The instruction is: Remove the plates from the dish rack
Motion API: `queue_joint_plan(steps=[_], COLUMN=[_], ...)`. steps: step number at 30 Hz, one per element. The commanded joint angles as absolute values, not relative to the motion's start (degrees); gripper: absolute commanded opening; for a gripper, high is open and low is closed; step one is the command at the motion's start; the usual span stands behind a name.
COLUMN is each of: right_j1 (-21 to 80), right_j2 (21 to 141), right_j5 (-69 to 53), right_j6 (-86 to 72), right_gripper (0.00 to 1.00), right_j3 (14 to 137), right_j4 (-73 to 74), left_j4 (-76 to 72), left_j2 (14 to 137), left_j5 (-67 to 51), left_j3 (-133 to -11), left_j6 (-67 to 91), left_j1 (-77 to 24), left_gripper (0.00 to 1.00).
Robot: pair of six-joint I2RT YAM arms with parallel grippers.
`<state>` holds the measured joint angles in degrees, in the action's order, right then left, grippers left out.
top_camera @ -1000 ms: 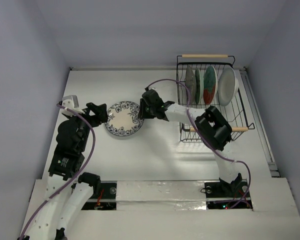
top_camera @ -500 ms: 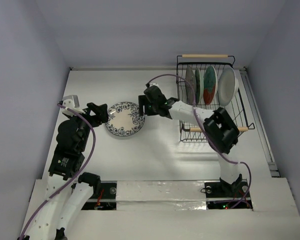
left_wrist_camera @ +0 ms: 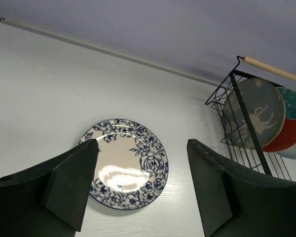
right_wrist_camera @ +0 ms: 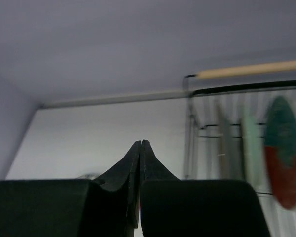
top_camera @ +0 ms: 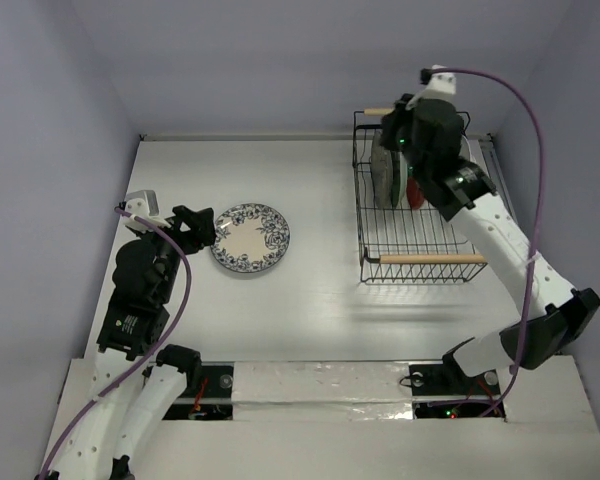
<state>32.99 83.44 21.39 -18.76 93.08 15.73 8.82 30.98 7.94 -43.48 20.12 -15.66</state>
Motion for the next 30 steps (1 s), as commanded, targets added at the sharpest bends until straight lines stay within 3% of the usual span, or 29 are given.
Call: queue_joint_plan(steps=[1,2,3,5,6,7,8,11,13,14,18,27,30], right_j1=[26.12,24.71,21.91,19.35,18.2,16.45,15.74,13.63,12.57,11.44,10.63,10.63,10.63], right_j2=[83.67,83.85,84.2,84.9,85.25,85.6,85.95,88.76,91.75,92.8,98.08,103.62,104.06], right_j5=[26.27,28.63,29.7,30.93,30.42,29.8,28.66,28.04,28.12,28.12,27.77,33.12,34.01], right_j6=[-15.57,-15.21,-14.51,-13.89,-13.8,-13.36,-13.27,-13.1,-12.83,-12.75,-11.87,-9.41,-8.53], right_gripper=[0.0,0.0,0.01,0.38,0.5,0.66,0.7,0.72,0.71,0.68,0.58,0.43,0.32], right_j3=[92.55,92.9,93.25,92.73,92.29,91.42,91.06,90.7,91.14,91.49,93.16,95.98,96.15], right_j4=[22.66,23.89,25.99,26.98,27.33,27.68,27.69,28.04,28.39,28.21,28.39,28.57,28.47], left_j4=[5.71,5.63,5.54,5.45,5.28,5.36,5.36,5.45,5.36,5.36,5.27,5.36,5.62], left_j2=[30.59,30.67,30.67,30.67,30.67,30.76,30.76,30.85,30.76,30.67,30.5,29.8,29.53], left_j5=[7.47,7.3,6.95,6.68,6.33,6.15,6.07,6.33,6.24,6.33,5.98,6.15,6.42], left_j3=[-42.89,-42.89,-42.89,-42.8,-42.8,-42.89,-42.98,-42.98,-42.89,-42.89,-42.89,-42.89,-42.89], left_j6=[20.04,20.04,19.95,19.78,19.69,19.69,19.69,19.69,19.6,19.69,19.6,19.51,19.42], left_j1=[-15.47,-15.47,-15.47,-15.47,-15.47,-15.47,-15.47,-15.47,-15.47,-15.47,-15.47,-15.47,-15.47], left_gripper=[0.68,0.66,0.57,0.43,0.19,0.13,0.06,0.05,0.14,0.25,0.4,0.43,0.43])
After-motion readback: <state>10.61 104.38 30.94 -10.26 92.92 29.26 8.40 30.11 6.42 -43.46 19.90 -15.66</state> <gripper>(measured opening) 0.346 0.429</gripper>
